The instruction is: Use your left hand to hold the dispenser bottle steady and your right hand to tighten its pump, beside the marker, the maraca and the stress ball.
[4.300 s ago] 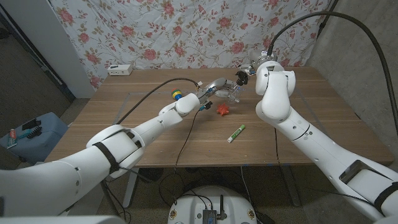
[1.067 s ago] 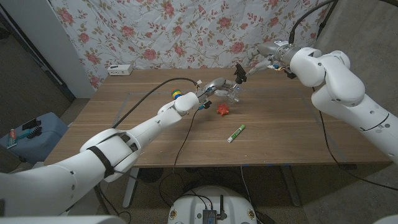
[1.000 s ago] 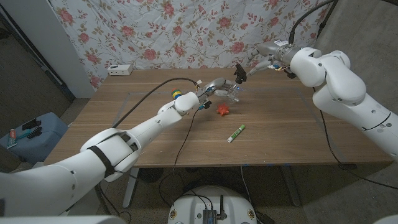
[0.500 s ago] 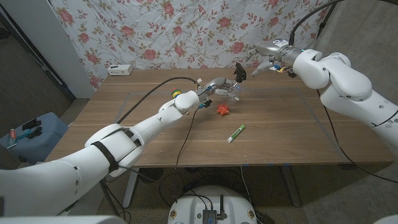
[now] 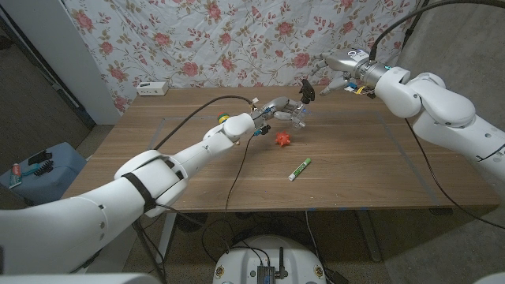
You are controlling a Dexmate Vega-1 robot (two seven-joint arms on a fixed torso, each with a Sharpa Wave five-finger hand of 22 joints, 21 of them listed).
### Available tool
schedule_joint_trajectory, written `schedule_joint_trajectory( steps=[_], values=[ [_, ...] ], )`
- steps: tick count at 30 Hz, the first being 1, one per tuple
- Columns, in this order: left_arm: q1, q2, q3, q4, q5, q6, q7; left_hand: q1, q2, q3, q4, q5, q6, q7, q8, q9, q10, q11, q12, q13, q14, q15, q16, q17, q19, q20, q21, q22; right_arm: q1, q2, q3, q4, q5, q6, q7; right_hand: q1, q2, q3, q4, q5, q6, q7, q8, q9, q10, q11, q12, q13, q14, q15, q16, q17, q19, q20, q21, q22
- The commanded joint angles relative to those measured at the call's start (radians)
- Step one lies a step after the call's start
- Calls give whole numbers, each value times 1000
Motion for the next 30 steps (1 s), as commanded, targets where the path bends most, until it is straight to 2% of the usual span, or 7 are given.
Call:
schedule_joint_trajectory(
  steps=[1, 8, 19, 30],
  values=[
    [7, 12, 5, -43, 8, 25, 6, -21, 118, 142, 135, 2, 215, -61, 5, 4, 76, -63, 7, 1, 70, -130, 5, 3, 5, -85, 0, 2, 4, -11, -8, 40, 7, 57, -40, 14, 3, -3, 5, -2, 11, 0, 6, 1, -12, -6, -2, 3, -11, -91, -1, 6, -10, -12, -2, 2],
    [21, 27, 6, -88, 15, 48, 13, -22, 117, 142, 136, 2, 215, -57, 4, 4, 77, -60, 8, 0, 71, -129, 5, 3, 5, -85, 0, 2, 7, -12, -13, 53, -2, 88, -61, 28, 7, -9, 9, -5, 20, 0, 7, 0, -15, -7, 0, 3, -24, -95, 0, 6, -32, -22, -4, 2],
    [50, 56, 3, -171, 26, 95, 26, -22, 118, 143, 136, 2, 214, -57, 3, 4, 75, -62, 7, 1, 70, -129, 4, 3, 3, -84, -1, 2, 18, -10, -15, 58, -10, 125, -71, 33, 10, -15, 13, -7, 32, 0, 10, 0, -17, -7, 1, 2, -26, -98, 4, 7, -38, -26, -1, 2],
    [72, 74, 0, -222, 29, 120, 30, -21, 117, 143, 135, 2, 215, -55, 3, 4, 76, -64, 7, 1, 70, -128, 4, 3, 4, -84, 0, 2, 24, -9, -22, 51, -32, 148, -52, 50, 20, -22, 17, -10, 65, 0, 19, 2, -34, -8, -2, 0, -30, -114, 6, 6, -36, -25, 5, 2]
  ],
)
